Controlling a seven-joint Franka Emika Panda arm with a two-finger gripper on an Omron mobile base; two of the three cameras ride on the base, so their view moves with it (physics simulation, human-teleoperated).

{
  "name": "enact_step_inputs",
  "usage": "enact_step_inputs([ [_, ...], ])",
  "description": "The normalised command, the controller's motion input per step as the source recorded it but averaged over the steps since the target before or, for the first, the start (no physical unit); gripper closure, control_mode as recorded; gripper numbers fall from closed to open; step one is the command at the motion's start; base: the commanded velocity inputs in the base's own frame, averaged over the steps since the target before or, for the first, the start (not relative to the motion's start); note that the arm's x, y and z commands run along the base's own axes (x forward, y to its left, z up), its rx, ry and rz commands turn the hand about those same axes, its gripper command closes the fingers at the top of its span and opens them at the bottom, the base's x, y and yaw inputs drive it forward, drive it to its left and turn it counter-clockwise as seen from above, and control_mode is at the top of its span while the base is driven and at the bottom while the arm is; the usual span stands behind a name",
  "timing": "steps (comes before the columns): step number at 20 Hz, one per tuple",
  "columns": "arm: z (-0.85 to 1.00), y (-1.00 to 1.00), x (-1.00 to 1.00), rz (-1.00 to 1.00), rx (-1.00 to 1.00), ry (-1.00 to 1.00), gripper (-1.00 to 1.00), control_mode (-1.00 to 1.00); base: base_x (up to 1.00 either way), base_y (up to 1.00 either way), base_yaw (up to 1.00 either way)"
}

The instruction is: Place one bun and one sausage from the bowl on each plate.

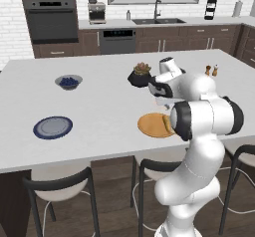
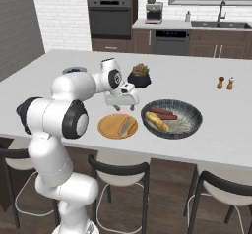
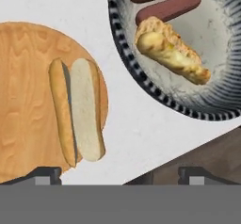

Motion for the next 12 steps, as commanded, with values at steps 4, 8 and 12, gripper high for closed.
enact_step_inputs([
  [4,0.15,-0.83,0.00,0.00,0.00,-0.02,-1.00,-1.00,0.00,0.00,0.00],
  [8,0.00,-0.97,0.00,0.03,0.03,-0.03,-1.00,-1.00,0.00,0.00,0.00],
  [12,0.00,-0.77,0.04,0.18,0.04,0.00,-1.00,-1.00,0.00,0.00,0.00],
])
